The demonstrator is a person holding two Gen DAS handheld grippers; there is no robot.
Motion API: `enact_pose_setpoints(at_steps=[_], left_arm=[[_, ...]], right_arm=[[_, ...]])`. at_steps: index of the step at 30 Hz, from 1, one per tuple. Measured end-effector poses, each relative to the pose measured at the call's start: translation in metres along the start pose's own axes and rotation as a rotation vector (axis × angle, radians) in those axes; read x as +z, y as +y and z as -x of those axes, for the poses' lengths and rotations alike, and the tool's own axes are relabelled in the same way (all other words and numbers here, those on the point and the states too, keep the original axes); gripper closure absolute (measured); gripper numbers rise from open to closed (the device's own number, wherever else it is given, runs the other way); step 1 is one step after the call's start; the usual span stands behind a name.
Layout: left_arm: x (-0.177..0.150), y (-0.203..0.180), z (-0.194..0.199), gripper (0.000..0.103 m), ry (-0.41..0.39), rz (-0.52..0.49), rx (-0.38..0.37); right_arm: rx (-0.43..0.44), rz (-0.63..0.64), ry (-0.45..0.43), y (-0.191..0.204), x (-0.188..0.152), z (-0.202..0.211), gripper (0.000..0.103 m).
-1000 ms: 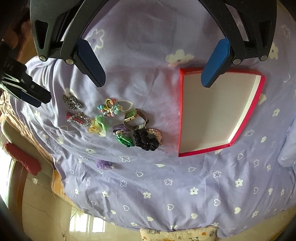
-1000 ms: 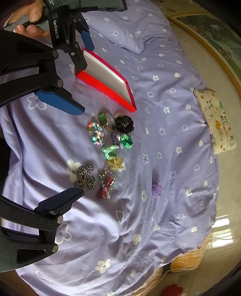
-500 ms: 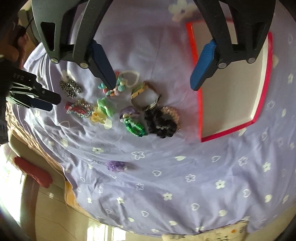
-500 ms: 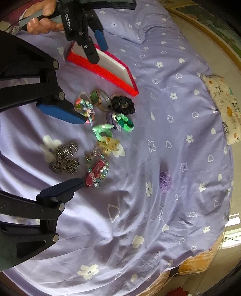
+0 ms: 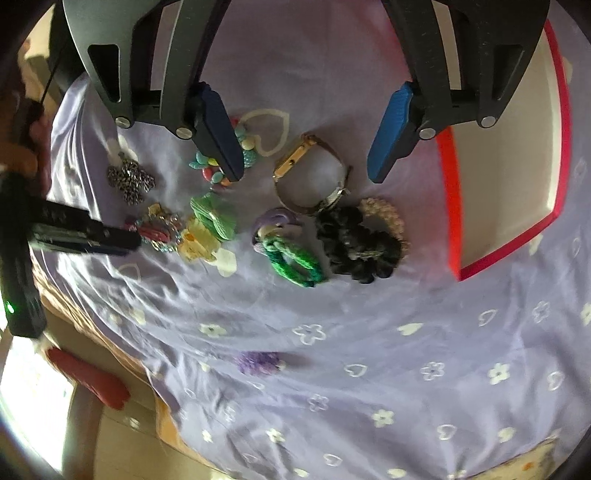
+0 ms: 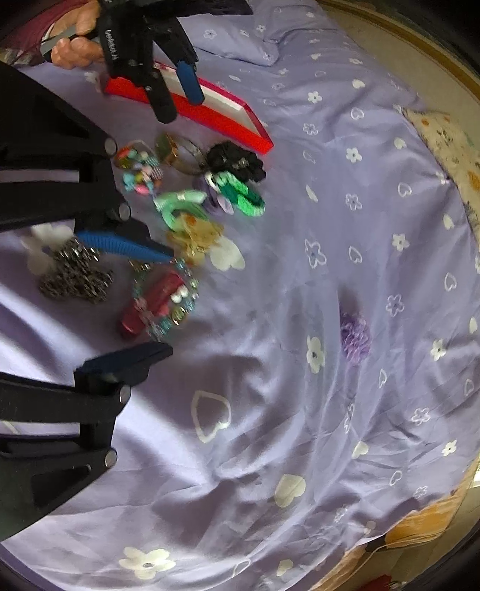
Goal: Organize jewelry
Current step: 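Grasp the gold watch with the left gripper while the right gripper grasps the crystal bead bracelet, then carry the watch and bead bracelet with both grippers over the red tray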
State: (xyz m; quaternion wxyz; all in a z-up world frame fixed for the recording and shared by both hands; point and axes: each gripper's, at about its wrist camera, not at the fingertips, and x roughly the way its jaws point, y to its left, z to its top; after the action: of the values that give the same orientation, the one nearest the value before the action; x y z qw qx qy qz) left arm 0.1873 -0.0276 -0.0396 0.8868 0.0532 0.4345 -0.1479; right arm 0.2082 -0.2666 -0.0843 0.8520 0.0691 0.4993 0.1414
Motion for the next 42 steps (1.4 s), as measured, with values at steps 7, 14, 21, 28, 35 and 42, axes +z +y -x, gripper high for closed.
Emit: enact_pose_setpoints(at_steps=[7, 14, 21, 28, 35, 42], left_arm=[[0.001, -0.009, -0.025, 0.050, 0.062, -0.057, -0.041], [-0.004, 0.001, -0.034, 0.083, 0.092, 0.008, -0.081], [-0.007, 0.007, -0.020, 0.096, 0.068, 0.047, -0.095], [-0.015, 0.009, -0.001, 0.096, 0.041, 0.082, -0.107], [-0.026, 0.010, 0.013, 0.096, 0.029, 0.115, -0.119], [-0.032, 0.009, 0.022, 0.096, 0.022, 0.123, -0.119]], right_arm=[[0.020, -0.031, 0.067, -0.008, -0.006, -0.016, 0.077], [0.052, -0.041, 0.029, -0.007, -0.007, -0.008, 0.094], [0.075, -0.045, -0.026, -0.001, -0.006, 0.007, 0.094], [0.094, -0.021, -0.028, 0.013, -0.008, 0.015, 0.094], [0.084, -0.027, 0.024, 0.017, -0.022, 0.008, 0.088], [0.099, -0.127, -0.009, -0.001, -0.019, 0.013, 0.088]])
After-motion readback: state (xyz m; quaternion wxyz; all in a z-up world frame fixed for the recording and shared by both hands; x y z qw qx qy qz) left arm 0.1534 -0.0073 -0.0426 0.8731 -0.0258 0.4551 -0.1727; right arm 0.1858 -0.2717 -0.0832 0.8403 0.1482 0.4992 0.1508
